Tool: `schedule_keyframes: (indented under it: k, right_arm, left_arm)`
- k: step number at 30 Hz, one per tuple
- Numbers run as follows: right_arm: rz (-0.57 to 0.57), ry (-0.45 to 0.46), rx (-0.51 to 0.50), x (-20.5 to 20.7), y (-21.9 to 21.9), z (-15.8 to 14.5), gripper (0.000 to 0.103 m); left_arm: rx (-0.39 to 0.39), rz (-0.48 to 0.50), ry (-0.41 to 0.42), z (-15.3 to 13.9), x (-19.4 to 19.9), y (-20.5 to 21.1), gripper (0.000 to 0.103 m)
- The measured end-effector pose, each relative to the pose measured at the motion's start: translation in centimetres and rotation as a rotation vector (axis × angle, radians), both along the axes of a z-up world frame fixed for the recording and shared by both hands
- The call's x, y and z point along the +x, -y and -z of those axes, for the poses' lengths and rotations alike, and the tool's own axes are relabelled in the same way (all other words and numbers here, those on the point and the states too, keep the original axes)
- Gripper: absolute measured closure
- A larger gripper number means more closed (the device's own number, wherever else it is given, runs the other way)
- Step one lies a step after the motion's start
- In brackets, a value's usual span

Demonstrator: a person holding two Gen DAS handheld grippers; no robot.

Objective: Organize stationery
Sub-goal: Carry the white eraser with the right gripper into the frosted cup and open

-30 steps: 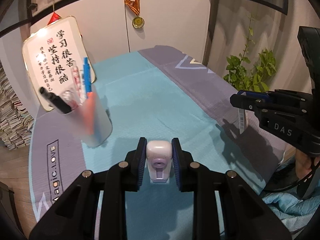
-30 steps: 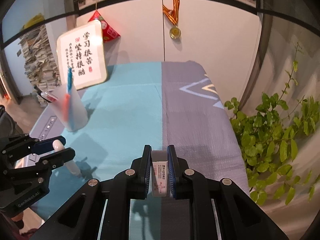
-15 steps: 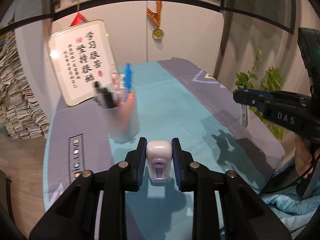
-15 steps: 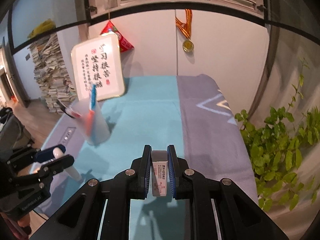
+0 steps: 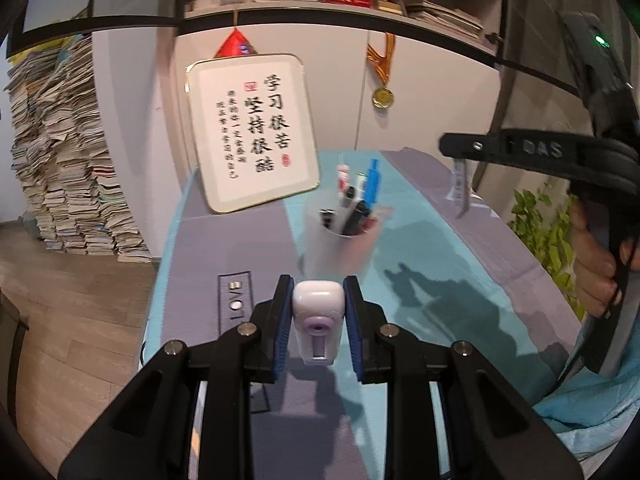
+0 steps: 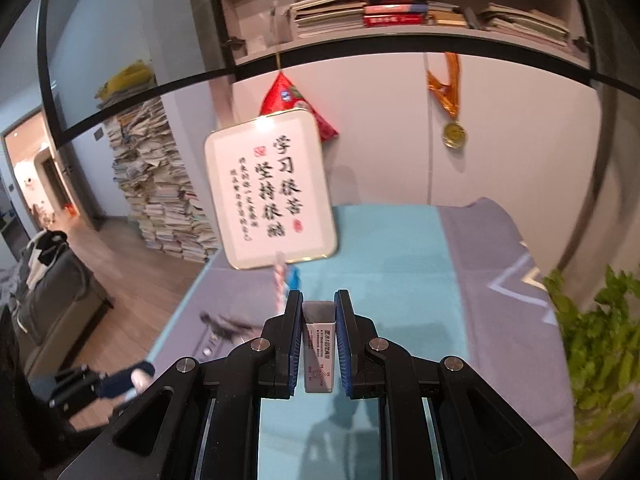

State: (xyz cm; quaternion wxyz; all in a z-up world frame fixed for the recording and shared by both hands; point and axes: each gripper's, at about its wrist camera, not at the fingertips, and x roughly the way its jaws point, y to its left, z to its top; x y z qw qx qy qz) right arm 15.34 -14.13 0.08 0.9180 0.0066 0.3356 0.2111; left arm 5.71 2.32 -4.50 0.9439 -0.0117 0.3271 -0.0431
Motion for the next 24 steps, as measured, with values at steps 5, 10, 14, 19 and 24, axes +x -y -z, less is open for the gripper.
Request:
schedule_keyframes:
  k: [5,10,14,19,24]
  right_arm:
    - [-0.035,0.008,-0.007,1.9,-3.0,0.2,0.086]
    - [-0.073,0.001,-0.004,3.8,-5.4,1.1,0.086]
    - [-0.101,-0.016,-0.021,4.9,-7.0,2.3,0.086]
    - [-0.126,-0.054,-0.028,6.0,-8.0,3.9,0.086]
    - [-0.131,-0.069,-0.027,6.5,-8.3,4.5,0.086]
  left_arm:
    - [-0.008,-0.022,-0.004,0.3,0.7,-1.4,0.08]
    - [-0.016,-0.043,-0.012,0.6,1.8,-2.9,0.08]
    - [-0.019,-0.061,-0.018,1.0,2.6,-3.8,0.08]
    - [-0.021,-0.068,-0.027,1.3,3.4,-4.1,0.08]
    - [-0.023,-0.063,-0.034,1.5,3.6,-4.0,0.08]
